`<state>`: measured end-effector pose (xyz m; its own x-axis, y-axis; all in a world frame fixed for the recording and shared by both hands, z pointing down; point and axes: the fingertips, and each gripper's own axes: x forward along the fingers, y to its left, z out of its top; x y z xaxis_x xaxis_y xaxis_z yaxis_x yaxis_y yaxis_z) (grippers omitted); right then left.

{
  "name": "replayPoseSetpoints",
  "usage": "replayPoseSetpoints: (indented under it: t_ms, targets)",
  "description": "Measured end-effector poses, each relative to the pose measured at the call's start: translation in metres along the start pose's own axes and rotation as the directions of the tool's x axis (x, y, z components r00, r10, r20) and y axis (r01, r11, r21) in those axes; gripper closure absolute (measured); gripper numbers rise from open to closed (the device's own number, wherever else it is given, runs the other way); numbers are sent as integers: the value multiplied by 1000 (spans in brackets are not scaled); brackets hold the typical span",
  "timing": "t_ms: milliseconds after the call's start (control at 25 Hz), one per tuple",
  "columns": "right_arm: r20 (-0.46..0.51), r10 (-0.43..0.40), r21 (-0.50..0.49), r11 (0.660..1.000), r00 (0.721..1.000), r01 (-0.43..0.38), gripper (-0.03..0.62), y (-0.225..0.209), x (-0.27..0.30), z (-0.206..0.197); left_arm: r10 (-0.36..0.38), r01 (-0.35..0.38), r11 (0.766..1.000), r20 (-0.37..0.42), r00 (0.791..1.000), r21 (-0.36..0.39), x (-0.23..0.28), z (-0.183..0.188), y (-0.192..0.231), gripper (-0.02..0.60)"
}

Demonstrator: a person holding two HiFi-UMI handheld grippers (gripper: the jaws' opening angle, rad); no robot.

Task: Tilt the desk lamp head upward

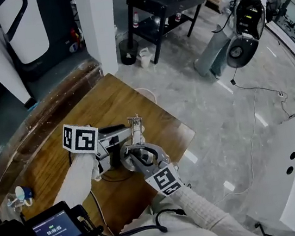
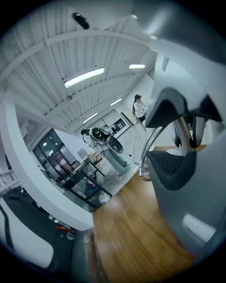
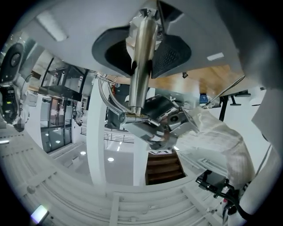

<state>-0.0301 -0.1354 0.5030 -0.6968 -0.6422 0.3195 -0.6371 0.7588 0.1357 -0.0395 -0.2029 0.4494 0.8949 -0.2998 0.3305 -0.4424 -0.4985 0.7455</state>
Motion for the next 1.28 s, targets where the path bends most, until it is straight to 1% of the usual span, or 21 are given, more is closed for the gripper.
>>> replayPoseSetpoints:
  t_ms: [80,160,320,480,560,640,680,720,800,920,1000,1080,1280]
  targets:
    - [9,19,-30,999,1000,-19,453,4,-5,3,-74,73,992,-11,997,-104,4,-2,-4,425]
    - [13,27,-51,998,1000,-26,451,4,-6,4,-121,115,980,-23,992,-161,11,-4,-4,428]
    - [20,14,-53,999,1000,-13,450,-3,4,-1,-162,151,965,-36,986,-214,26,-4,10,430]
    - [23,-9,-45,999,1000,10,450,-5,7,-5,-204,185,945,-45,978,-268,34,-3,16,431]
    - [23,-10,-50,999,1000,11,448,-6,7,-4,-224,203,932,-38,974,-301,35,-2,17,428]
    - [19,-11,-52,999,1000,12,448,-6,8,-4,-254,235,916,-16,967,-325,36,0,16,436]
    - [17,-13,-52,999,1000,14,447,-6,8,-4,-264,248,913,-5,965,-325,37,1,15,439]
    - [16,-14,-51,999,1000,15,448,-6,8,-5,-265,253,914,4,964,-318,37,1,15,440]
    - [17,-14,-49,999,1000,15,448,-7,7,-6,-246,240,926,16,969,-291,37,0,16,442]
    - [15,-7,-47,999,1000,8,448,-7,6,-7,-218,221,950,40,975,-222,35,-1,15,442]
    - [10,-1,-48,999,1000,2,448,-6,7,-8,-212,218,955,54,976,-202,33,-2,14,442]
    - [12,2,-53,999,1000,-1,448,-6,8,-7,-206,212,957,53,977,-197,33,-1,14,444]
    - [16,9,-54,998,1000,-8,448,-6,8,-7,-189,191,973,31,981,-128,32,2,13,448]
